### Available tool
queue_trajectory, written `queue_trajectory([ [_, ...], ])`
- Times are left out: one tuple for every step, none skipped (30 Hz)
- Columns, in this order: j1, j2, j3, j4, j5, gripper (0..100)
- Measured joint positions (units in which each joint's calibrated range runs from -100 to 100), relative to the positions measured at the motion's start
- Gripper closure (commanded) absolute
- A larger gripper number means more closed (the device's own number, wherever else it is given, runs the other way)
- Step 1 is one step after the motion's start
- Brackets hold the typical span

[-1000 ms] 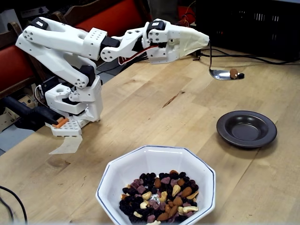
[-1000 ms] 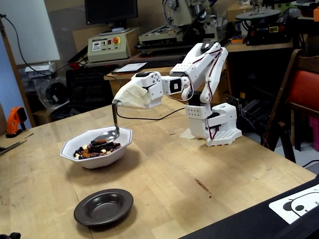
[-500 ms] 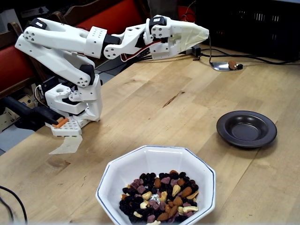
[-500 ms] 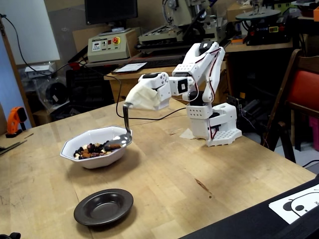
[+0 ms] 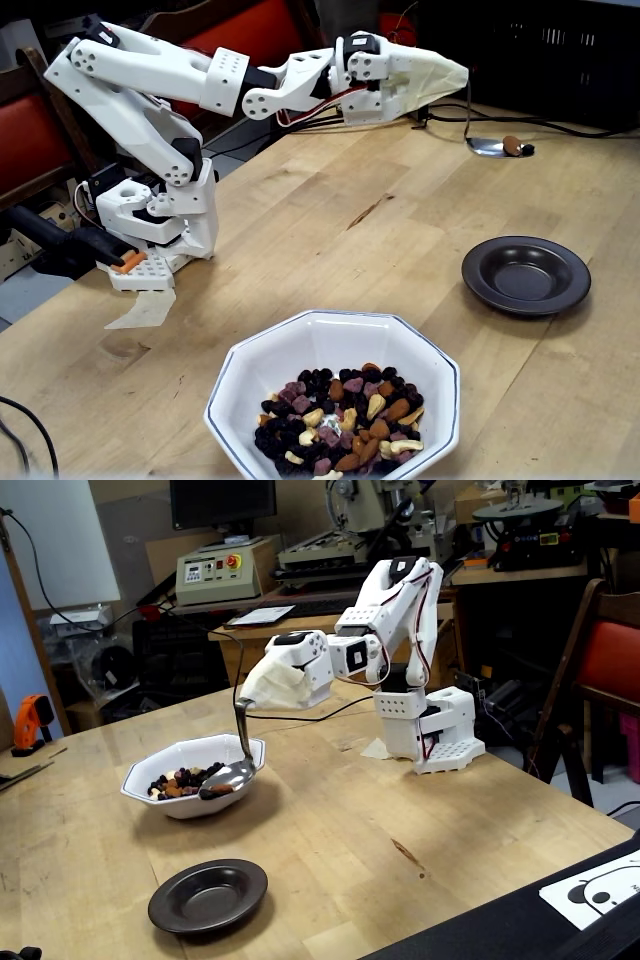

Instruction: Use spoon to transfer food from the white bowl to brown plate

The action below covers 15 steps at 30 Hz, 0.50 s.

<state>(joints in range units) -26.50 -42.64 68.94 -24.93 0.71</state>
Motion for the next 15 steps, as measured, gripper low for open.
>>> queue_trajectory([
  [0.0,0.9,-0.4,0.0,0.0,98],
  [0.0,1.7,-0.5,0.0,0.0,98],
  [0.0,2.2,-0.5,0.0,0.0,98],
  [0.0,2.7,-0.5,0.0,0.0,98],
  [0.0,3.2,-0.5,0.0,0.0,98],
  [0.3,3.6,-0.5,0.0,0.0,98],
  [0.6,3.9,-0.5,0.0,0.0,97],
  [1.0,4.2,-0.5,0.0,0.0,97],
  [1.4,4.5,-0.5,0.0,0.0,97],
  [2.1,4.7,-0.5,0.0,0.0,97],
  [2.8,5.0,-0.5,0.0,0.0,97],
  [3.4,5.2,-0.5,0.0,0.0,97],
  [4.2,5.5,-0.5,0.0,0.0,97],
  [4.8,5.9,-0.5,0.0,0.0,97],
  [5.4,6.3,-0.5,0.0,0.0,97],
])
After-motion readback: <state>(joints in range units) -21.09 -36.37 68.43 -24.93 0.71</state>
